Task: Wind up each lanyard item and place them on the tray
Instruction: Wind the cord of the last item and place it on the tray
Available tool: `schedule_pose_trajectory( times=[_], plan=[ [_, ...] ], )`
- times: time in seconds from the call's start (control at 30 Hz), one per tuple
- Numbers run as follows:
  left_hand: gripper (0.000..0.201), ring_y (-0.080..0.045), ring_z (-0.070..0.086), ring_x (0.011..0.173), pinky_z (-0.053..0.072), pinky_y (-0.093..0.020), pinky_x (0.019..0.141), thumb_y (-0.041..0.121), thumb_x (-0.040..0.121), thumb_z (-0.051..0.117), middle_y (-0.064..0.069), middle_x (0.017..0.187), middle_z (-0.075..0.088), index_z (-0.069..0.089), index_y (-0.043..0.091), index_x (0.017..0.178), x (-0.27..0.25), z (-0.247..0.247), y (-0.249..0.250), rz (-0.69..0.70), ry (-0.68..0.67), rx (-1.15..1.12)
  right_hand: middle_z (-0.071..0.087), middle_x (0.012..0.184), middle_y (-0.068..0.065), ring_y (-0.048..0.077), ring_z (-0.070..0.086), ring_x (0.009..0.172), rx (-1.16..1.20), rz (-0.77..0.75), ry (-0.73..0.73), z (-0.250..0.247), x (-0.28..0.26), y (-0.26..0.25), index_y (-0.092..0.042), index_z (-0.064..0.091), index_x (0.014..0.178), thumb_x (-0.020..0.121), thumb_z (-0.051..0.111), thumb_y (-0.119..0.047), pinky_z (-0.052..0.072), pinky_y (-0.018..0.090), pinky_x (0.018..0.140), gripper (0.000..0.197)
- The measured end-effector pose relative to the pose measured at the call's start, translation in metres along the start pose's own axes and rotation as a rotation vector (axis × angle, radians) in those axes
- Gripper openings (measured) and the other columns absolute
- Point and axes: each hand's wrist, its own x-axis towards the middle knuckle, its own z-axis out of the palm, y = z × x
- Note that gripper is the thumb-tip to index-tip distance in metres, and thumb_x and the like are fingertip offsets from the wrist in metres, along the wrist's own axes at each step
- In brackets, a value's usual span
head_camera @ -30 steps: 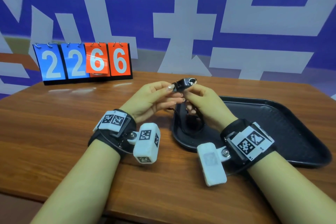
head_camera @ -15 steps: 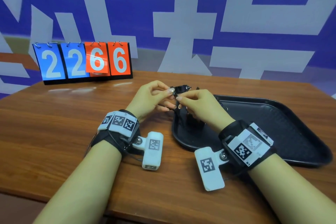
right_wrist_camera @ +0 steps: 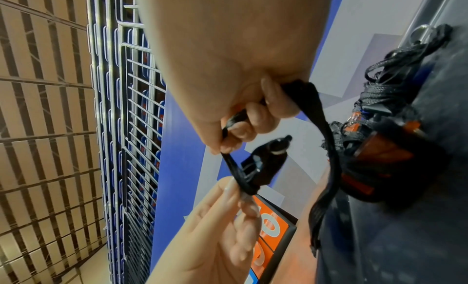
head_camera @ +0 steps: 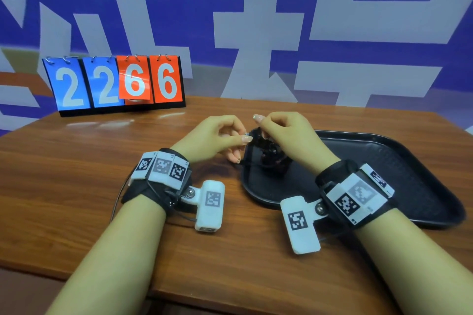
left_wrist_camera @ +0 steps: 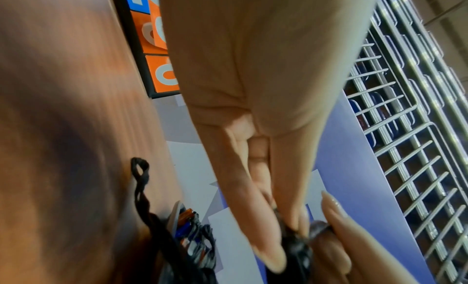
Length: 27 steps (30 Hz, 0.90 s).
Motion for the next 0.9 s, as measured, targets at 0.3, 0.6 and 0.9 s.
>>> schedule_pose_trajectory(
  times=[0.3,0.6,0.9],
  plan=[
    [0.011,-0.012,0.063,0.058,0.053,-0.019,0.054,0.014,0.085,0.061,-0.007,0.071,0.065,0.059,0.005,0.092,-0.009,0.0,0.011,0.029,-0.157,-0.294,0.038,0.059,0.008,0.015,0.035,0.05,0.205,0.044,-0.071,-0.005,-0.003,-0.004,-0.015,0.047,0.061,0.095,0.057,-0.044,0.033,0.014,0.045,0.046],
    [0.008,-0.01,0.063,0.061,0.052,-0.014,0.052,0.014,0.087,0.057,-0.003,0.075,0.066,0.052,0.009,0.09,-0.003,0.008,0.007,0.059,0.002,-0.597,0.031,0.052,-0.004,0.011,0.025,0.046,0.295,0.097,-0.114,0.011,-0.002,0.001,-0.023,0.058,0.057,0.101,0.05,-0.03,0.022,0.024,0.044,0.045],
    [0.004,-0.013,0.067,0.066,0.056,-0.02,0.06,0.006,0.095,0.06,-0.003,0.075,0.066,0.056,0.005,0.093,0.006,0.006,-0.006,0.069,0.197,-0.384,0.042,0.052,-0.008,0.002,0.033,0.039,0.188,0.109,-0.171,0.014,-0.001,0.004,-0.011,0.067,0.075,0.103,0.045,-0.028,0.026,0.011,0.04,0.039]
  ],
)
